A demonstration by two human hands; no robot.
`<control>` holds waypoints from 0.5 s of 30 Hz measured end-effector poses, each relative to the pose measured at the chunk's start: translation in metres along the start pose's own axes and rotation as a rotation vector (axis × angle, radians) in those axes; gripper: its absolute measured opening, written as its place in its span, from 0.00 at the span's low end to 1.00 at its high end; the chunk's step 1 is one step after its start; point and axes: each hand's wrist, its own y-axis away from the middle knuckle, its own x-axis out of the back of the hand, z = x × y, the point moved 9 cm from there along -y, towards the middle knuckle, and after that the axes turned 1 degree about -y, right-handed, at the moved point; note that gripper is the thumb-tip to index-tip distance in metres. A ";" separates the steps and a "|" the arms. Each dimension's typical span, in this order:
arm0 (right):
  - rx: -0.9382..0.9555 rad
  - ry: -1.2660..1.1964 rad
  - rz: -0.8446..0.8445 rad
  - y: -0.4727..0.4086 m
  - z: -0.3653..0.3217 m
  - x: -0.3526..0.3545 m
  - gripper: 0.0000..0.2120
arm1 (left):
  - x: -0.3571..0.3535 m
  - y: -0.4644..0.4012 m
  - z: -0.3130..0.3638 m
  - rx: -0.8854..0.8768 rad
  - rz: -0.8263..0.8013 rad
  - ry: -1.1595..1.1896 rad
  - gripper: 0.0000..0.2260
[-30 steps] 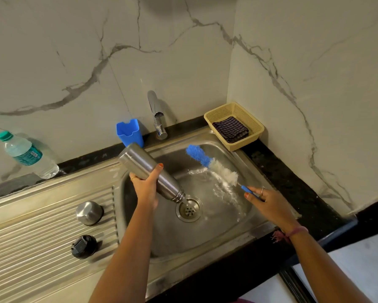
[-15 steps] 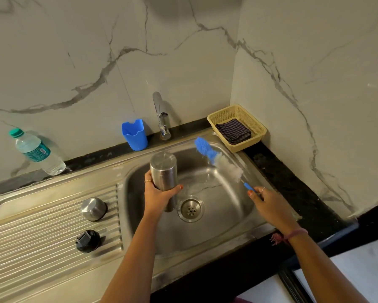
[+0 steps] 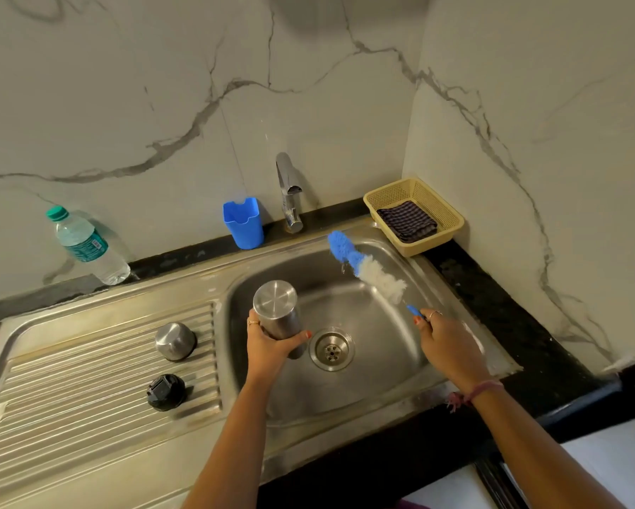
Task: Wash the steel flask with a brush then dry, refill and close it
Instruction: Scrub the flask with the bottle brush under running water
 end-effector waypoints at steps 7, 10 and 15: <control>-0.030 -0.070 0.010 0.010 -0.014 -0.010 0.18 | 0.014 -0.009 -0.016 0.055 0.008 0.011 0.46; -0.001 -0.151 0.090 0.014 -0.021 -0.005 0.17 | 0.016 -0.009 -0.004 0.014 0.015 0.000 0.47; -0.075 -0.115 -0.019 0.006 -0.008 -0.027 0.16 | 0.016 -0.011 0.003 -0.021 -0.002 -0.056 0.42</control>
